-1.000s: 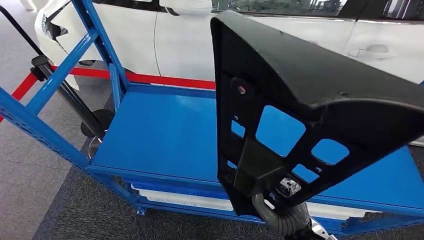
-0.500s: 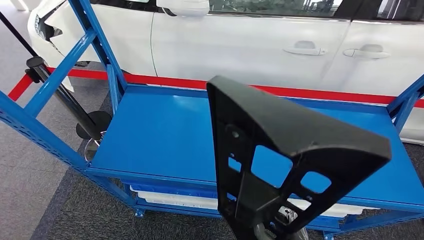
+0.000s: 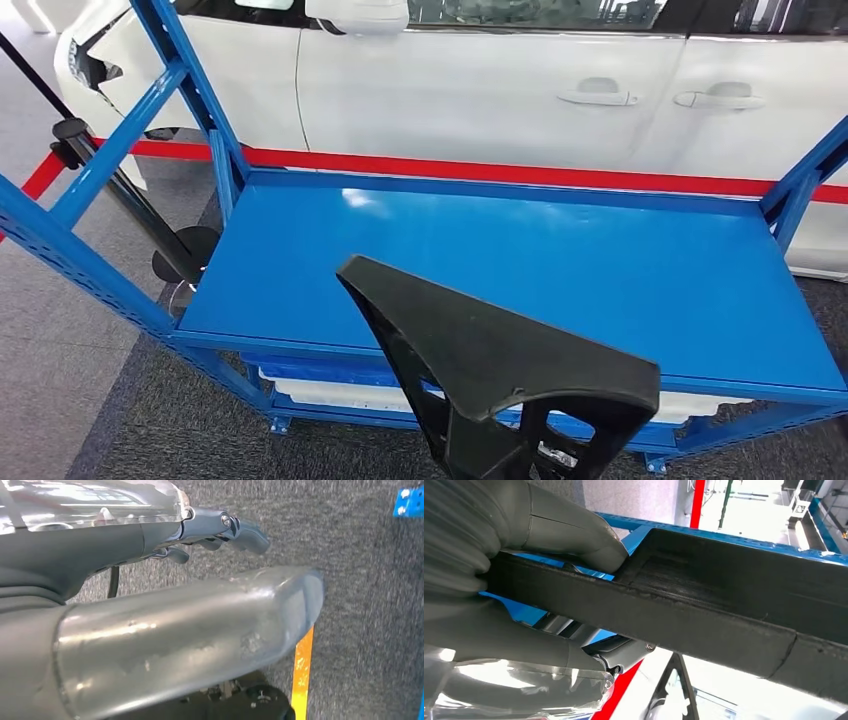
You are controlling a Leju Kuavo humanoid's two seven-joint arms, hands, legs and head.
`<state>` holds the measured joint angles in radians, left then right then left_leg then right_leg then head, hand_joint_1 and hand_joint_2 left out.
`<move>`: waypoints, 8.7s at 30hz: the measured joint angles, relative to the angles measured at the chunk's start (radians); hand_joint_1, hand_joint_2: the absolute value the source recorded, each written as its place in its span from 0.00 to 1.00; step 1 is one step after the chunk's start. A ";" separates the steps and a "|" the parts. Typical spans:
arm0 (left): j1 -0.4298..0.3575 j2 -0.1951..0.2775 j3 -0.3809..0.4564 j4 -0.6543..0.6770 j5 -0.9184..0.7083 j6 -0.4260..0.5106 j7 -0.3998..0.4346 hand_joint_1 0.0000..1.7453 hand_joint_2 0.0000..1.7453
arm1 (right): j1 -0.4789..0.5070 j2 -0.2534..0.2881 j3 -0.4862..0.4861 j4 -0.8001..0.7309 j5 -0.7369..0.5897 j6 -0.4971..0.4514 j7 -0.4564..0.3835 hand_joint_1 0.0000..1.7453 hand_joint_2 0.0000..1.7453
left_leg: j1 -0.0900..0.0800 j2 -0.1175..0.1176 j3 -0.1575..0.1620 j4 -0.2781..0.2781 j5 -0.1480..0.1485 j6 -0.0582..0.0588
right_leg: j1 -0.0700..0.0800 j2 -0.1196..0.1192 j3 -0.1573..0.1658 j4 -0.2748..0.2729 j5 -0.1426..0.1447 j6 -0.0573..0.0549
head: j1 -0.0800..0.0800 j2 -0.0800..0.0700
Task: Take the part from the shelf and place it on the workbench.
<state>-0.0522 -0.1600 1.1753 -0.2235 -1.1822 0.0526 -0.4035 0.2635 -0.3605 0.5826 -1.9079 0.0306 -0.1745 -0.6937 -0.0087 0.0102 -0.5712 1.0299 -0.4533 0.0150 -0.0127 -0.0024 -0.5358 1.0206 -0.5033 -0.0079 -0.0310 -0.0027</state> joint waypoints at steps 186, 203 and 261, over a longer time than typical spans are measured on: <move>-0.011 0.010 0.043 -0.005 -0.054 -0.018 0.005 0.00 0.00 | 0.031 0.030 -0.017 0.071 -0.069 0.030 0.068 1.00 1.00 | -0.005 0.103 0.063 -0.001 -0.074 -0.002 | 0.023 -0.050 -0.030 -0.013 0.030 -0.020 | 0.000 0.000; -0.006 0.010 0.043 -0.005 -0.065 -0.015 0.008 0.00 0.00 | 0.032 0.036 -0.016 0.073 -0.069 0.027 0.068 1.00 1.00 | 0.022 -0.042 0.045 -0.005 -0.046 0.012 | -0.003 0.068 -0.100 0.091 -0.008 0.028 | 0.000 0.000; -0.005 0.019 0.043 -0.005 -0.085 -0.015 0.012 0.00 0.00 | 0.030 0.046 -0.015 0.074 -0.075 0.010 0.079 1.00 1.00 | 0.024 -0.080 0.030 0.012 -0.051 -0.012 | -0.004 0.145 -0.054 0.017 0.030 0.015 | 0.000 0.000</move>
<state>-0.0569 -0.1407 1.2181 -0.2289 -1.2671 0.0378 -0.3920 0.2933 -0.3149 0.5673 -1.8335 -0.0446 -0.1641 -0.6143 0.0154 -0.0697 -0.5414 1.0418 -0.5045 0.0025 -0.0164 0.1425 -0.5896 1.0377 -0.4738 0.0076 -0.0311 -0.0027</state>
